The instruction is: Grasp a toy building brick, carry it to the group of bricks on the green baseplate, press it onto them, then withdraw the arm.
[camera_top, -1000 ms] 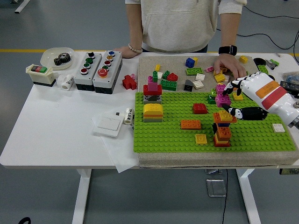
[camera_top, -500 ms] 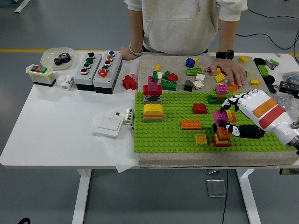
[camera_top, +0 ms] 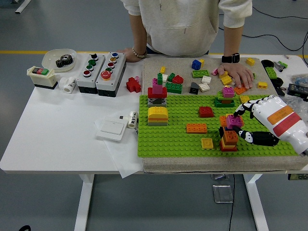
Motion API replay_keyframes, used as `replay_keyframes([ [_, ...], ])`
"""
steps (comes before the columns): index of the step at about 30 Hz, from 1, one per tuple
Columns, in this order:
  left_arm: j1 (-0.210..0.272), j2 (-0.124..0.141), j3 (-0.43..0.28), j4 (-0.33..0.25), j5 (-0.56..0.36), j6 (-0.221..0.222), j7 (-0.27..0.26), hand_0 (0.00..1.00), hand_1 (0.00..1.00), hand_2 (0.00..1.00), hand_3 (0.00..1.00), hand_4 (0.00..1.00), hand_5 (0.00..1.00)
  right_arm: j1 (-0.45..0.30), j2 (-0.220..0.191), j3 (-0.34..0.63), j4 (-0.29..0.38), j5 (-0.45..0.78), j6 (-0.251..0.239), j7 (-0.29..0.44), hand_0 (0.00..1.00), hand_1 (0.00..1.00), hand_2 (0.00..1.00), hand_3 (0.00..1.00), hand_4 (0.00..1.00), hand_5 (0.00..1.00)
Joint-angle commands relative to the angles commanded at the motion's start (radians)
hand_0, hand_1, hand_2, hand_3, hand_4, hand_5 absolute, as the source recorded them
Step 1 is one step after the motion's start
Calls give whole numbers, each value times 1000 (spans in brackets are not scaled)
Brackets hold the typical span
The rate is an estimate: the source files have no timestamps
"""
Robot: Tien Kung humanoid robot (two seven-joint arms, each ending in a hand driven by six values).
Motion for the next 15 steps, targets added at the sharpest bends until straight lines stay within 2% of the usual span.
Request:
replay_keyframes([
  [2, 0, 0, 1, 0, -1, 1, 0, 550, 615, 677, 607, 634, 733, -8, 1, 4, 5, -6, -1, 0, 197, 312, 508, 515, 660, 356],
  [3, 0, 0, 1, 0, -2, 1, 0, 550, 613, 676, 607, 634, 733, -13, 3, 6, 8, -11, -1, 0, 158, 269, 516, 517, 656, 356],
  [15, 7, 1, -4, 0, 8, -2, 2, 550, 613, 676, 607, 634, 733, -59, 18, 16, 15, -53, 1, -2, 145, 255, 524, 519, 655, 358],
])
